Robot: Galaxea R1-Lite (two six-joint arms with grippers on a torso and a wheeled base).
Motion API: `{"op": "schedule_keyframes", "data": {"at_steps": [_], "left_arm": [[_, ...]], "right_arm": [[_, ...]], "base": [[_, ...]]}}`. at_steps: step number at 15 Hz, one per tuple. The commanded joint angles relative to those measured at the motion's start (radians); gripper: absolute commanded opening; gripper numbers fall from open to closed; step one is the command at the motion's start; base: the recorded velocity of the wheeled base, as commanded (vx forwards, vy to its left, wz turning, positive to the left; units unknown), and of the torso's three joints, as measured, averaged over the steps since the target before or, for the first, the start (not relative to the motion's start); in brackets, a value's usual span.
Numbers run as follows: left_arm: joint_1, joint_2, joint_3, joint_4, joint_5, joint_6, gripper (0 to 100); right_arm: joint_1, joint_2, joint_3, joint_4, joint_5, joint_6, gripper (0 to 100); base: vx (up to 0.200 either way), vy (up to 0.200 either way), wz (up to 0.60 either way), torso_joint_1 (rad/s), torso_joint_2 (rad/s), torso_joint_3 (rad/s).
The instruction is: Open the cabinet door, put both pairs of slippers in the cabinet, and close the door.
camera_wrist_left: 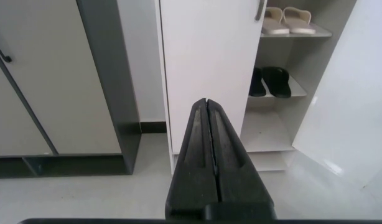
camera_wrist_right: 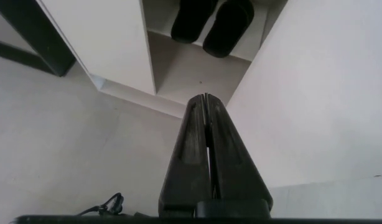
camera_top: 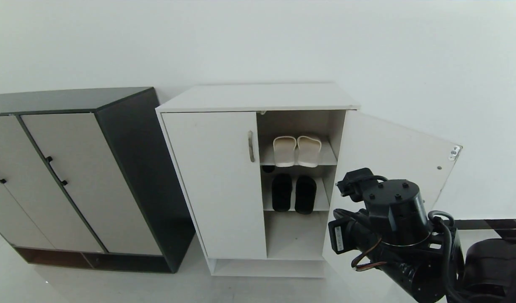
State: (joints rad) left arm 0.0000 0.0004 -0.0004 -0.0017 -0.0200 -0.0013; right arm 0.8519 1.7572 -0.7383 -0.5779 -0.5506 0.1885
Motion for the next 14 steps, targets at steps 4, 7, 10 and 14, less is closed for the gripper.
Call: {"op": "schedule_keyframes", "data": {"at_steps": [4, 7, 10, 14], "left_arm": [[0.000, 0.001, 0.000, 0.000, 0.000, 0.000, 0], [0.000, 0.001, -0.001, 0.000, 0.000, -0.002, 0], [0.000, 0.001, 0.000, 0.000, 0.000, 0.000, 0], [0.000, 0.001, 0.000, 0.000, 0.003, 0.001, 0]], "right_arm": [[-0.002, -0.002, -0.006, -0.002, 0.000, 0.000, 0], [-0.002, 0.001, -0.006, -0.002, -0.002, -0.001, 0], [0.003, 0.001, -0.001, 0.000, -0.003, -0.001, 0], [0.001, 0.001, 0.000, 0.000, -0.005, -0.001, 0]], "base": [[0.000, 0.000, 0.00, 0.172, -0.48, -0.308], [0.000, 0.000, 0.00, 0.186, -0.50, -0.308], [0.000, 0.000, 0.00, 0.207, -0.51, -0.308], [0.000, 0.000, 0.00, 0.229, -0.53, -0.308]]}}
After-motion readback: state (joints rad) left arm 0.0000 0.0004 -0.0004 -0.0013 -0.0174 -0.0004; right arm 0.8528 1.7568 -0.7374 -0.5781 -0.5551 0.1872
